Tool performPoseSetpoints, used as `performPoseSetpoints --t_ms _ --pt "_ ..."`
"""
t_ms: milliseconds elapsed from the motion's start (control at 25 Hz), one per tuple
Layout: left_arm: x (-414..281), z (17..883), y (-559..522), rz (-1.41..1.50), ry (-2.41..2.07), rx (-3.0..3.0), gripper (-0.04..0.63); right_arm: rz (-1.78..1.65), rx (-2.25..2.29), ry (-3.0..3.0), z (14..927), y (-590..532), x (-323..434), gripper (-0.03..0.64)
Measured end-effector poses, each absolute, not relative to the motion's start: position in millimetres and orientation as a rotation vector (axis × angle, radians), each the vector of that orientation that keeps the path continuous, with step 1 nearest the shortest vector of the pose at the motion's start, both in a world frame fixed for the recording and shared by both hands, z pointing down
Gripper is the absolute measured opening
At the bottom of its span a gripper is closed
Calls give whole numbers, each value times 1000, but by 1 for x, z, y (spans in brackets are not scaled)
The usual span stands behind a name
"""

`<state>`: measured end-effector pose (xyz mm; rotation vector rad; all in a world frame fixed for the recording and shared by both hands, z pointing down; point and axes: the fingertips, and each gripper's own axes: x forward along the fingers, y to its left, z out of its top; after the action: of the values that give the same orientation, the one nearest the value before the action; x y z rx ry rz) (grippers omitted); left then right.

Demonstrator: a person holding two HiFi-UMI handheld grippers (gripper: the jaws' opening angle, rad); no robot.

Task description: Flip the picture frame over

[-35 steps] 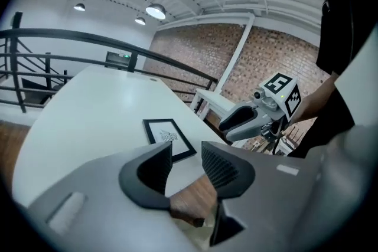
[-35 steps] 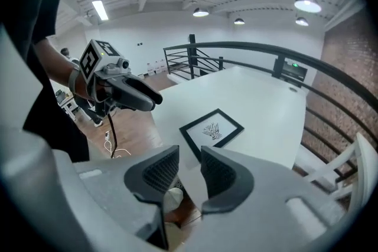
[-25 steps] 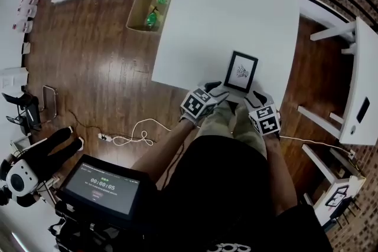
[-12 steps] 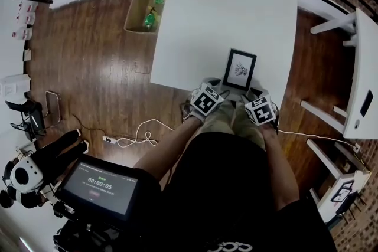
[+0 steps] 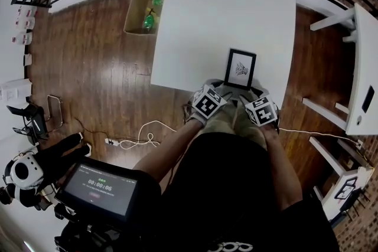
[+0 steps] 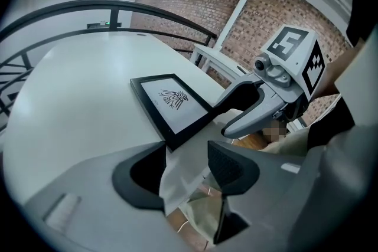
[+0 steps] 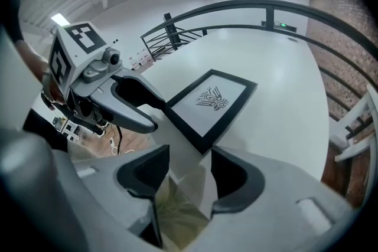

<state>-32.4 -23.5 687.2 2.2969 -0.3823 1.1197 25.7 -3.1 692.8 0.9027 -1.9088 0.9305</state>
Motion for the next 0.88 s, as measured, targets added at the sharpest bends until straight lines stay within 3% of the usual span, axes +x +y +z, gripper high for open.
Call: performPoseSetpoints --t_ms 880 --pt "-20 608 -27 981 -463 2471 204 754 918 -1979 607 -2 36 222"
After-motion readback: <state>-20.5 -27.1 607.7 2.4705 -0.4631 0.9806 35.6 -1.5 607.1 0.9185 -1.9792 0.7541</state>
